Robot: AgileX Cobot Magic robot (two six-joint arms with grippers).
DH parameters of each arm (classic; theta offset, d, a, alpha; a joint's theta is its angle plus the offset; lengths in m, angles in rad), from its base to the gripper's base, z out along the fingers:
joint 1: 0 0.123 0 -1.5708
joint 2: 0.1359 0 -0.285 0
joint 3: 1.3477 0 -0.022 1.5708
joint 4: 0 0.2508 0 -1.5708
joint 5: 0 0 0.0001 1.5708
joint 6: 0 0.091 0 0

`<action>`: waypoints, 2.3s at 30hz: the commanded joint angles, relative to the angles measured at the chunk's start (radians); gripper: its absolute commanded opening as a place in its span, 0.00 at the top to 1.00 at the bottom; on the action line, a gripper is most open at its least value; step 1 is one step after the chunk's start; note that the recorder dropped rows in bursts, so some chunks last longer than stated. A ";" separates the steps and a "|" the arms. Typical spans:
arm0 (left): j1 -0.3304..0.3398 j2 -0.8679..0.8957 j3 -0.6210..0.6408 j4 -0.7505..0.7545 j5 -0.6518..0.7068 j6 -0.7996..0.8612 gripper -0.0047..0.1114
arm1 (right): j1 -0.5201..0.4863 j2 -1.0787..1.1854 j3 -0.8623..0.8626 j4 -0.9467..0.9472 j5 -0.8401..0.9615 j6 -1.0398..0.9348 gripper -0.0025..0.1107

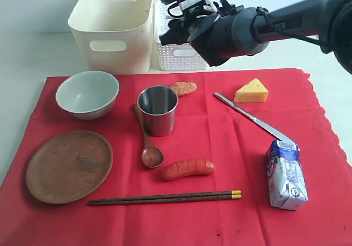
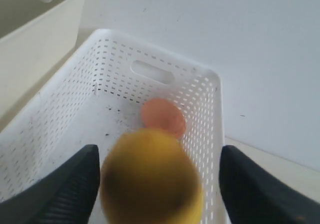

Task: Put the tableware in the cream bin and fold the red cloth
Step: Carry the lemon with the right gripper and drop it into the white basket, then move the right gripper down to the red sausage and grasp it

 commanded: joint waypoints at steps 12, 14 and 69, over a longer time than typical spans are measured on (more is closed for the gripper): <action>0.003 -0.003 0.000 -0.005 -0.004 0.000 0.96 | 0.001 -0.028 -0.009 0.122 -0.061 -0.012 0.34; 0.003 -0.003 0.000 -0.005 -0.004 0.000 0.96 | 0.001 -0.070 -0.009 0.293 -0.072 -0.121 0.35; 0.003 -0.003 0.000 -0.005 -0.004 0.000 0.96 | -0.187 -0.559 0.783 0.127 1.163 -0.441 0.57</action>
